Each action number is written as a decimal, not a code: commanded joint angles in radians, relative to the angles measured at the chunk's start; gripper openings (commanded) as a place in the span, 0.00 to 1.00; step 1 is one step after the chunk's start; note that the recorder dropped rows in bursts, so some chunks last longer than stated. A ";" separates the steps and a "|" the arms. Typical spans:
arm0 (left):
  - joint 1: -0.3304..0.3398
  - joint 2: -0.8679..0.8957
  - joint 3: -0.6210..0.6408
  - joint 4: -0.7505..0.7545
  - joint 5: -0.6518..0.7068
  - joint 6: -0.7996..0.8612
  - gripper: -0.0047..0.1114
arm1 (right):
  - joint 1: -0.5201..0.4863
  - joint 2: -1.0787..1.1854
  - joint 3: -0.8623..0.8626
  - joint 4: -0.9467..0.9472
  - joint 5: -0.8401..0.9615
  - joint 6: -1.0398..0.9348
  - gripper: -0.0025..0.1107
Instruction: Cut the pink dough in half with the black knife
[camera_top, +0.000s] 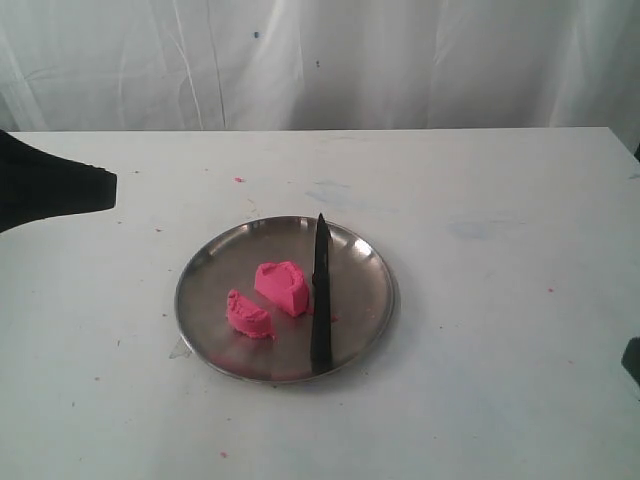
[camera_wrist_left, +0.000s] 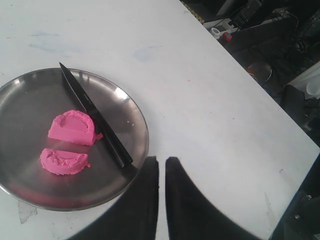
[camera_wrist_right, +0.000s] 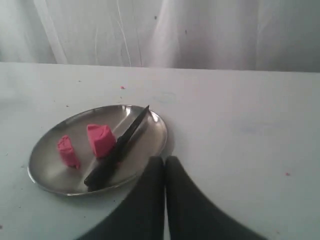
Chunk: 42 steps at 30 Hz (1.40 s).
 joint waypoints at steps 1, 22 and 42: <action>0.003 -0.005 0.006 -0.007 0.008 -0.006 0.14 | -0.008 -0.081 0.111 -0.073 -0.055 0.165 0.02; 0.003 -0.041 0.019 0.010 -0.008 -0.004 0.14 | -0.008 -0.092 0.111 -0.086 0.008 0.301 0.02; -0.011 -0.692 0.459 0.523 -0.255 -0.505 0.14 | -0.008 -0.092 0.111 -0.086 0.008 0.301 0.02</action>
